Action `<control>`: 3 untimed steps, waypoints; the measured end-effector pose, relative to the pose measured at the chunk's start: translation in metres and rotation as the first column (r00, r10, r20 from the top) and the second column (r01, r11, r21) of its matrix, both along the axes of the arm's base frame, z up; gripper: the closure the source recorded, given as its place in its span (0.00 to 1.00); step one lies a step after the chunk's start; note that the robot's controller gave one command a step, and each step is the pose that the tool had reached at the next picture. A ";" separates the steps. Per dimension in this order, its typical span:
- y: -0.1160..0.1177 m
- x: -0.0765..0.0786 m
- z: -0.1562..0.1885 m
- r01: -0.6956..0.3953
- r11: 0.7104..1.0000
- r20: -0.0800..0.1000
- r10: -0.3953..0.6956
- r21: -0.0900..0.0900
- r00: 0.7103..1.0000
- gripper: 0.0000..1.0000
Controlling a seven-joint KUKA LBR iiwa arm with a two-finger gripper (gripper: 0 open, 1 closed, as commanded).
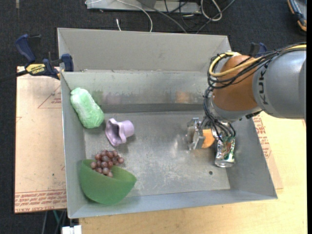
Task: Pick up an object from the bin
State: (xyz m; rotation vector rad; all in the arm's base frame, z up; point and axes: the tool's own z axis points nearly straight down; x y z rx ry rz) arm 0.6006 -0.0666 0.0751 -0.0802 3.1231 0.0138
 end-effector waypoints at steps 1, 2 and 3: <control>-0.038 0.026 0.011 -0.406 0.914 0.005 0.406 -0.007 0.914 1.00; -0.043 0.026 0.009 -0.520 0.854 0.005 0.520 -0.012 0.854 1.00; -0.054 0.038 -0.005 -0.618 0.786 0.013 0.619 -0.013 0.786 1.00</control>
Offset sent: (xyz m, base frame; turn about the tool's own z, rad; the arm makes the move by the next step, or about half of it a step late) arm 0.0027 -0.0290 -0.0051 0.0455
